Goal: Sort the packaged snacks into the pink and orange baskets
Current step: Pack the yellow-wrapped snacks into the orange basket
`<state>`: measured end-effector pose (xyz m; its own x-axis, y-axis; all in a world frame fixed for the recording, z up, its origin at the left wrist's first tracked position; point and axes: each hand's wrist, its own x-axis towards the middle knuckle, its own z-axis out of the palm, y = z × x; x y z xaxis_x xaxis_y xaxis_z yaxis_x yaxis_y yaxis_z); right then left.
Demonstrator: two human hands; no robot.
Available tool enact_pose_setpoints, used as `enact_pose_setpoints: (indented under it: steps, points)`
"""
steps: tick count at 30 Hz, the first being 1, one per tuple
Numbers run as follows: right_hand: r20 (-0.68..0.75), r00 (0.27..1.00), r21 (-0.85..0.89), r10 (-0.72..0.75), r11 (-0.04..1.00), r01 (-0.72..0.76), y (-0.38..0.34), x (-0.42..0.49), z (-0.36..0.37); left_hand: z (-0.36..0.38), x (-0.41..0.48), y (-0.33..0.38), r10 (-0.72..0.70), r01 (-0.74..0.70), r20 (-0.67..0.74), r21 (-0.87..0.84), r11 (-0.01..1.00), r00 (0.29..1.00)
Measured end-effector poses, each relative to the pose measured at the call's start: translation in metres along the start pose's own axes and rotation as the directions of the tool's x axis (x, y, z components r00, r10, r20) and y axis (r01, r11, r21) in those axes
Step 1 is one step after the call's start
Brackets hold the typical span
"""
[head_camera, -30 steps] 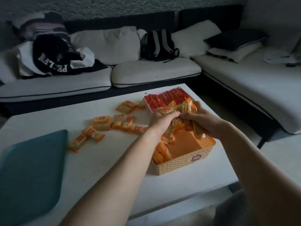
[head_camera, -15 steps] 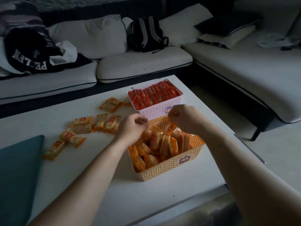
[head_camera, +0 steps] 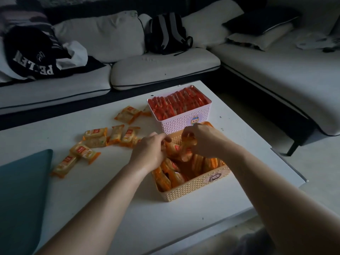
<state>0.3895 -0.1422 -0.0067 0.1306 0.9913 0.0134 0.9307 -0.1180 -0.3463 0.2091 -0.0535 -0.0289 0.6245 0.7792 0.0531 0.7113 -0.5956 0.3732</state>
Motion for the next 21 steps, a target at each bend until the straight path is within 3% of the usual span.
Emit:
enact_pose_setpoints:
  steps: [5,9,15,19,21]
  points:
    - [0.030,0.997,-0.075,-0.069,0.995,0.071,-0.011,-0.004,0.015,0.001,0.010,0.013,0.001,-0.025,0.118,0.203,0.979,0.993]
    - [0.032,0.997,-0.060,-0.071,0.996,0.072,-0.009,-0.003,0.024,0.004,0.015,0.018,-0.003,-0.026,0.095,0.301,0.953,0.995]
    - [0.128,0.988,0.060,-0.084,0.995,0.077,-0.003,0.001,0.012,-0.002,0.020,0.021,0.010,-0.015,0.023,0.255,0.967,1.000]
    - [0.232,0.965,0.126,-0.121,0.988,0.094,-0.008,-0.004,0.015,-0.008,0.020,0.021,-0.022,-0.010,0.118,0.260,0.966,0.993]
    - [0.178,0.980,0.116,-0.092,0.991,0.072,-0.011,-0.004,0.021,-0.008,0.017,0.022,-0.035,0.001,0.141,0.235,0.972,0.989]
